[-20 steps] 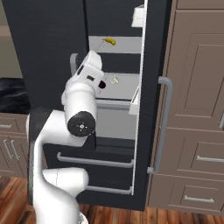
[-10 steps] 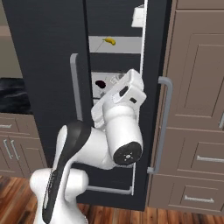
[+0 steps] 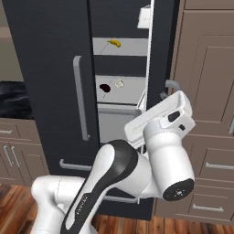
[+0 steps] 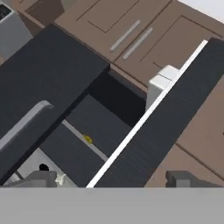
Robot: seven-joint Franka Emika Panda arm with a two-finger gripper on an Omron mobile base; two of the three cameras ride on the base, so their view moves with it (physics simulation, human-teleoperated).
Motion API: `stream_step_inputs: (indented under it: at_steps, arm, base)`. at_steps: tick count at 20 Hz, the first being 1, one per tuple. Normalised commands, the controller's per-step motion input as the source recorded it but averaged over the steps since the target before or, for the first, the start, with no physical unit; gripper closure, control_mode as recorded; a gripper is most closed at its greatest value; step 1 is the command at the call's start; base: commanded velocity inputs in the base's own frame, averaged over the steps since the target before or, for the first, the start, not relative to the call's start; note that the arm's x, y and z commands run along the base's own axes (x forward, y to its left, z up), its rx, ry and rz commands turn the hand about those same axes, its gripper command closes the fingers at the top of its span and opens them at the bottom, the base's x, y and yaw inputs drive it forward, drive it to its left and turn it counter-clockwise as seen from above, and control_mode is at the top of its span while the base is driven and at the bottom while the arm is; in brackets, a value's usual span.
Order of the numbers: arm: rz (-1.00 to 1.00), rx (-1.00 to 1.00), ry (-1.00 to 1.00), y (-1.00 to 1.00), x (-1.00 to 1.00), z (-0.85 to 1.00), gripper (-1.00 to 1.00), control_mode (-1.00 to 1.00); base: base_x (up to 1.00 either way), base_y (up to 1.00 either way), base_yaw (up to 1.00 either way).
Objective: Place the eggplant in the correct fridge rack based on whether it is a fruit or vegetable. Finally, close the fridge door.
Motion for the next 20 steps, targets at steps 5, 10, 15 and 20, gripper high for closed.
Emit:
stream_step_inputs:
  at_steps: [5, 10, 15, 20]
  arm:
    - [-0.06, 0.36, 0.1, -0.38, 0.0, -0.06, -1.0, -1.0]
    - [0.0, 0.44, 0.06, -0.69, 0.15, -0.15, -1.0, -1.0]
    - [0.03, 0.41, 0.09, -0.76, 0.32, -0.04, -1.0, -1.0]
    - [0.0, 0.46, 0.22, -0.35, 0.34, -0.12, -1.0, -1.0]
  base:
    - [0.0, 0.0, 0.0]
    - [0.0, 0.0, 0.0]
    - [0.0, 0.0, 0.0]
    - [0.0, 0.0, 0.0]
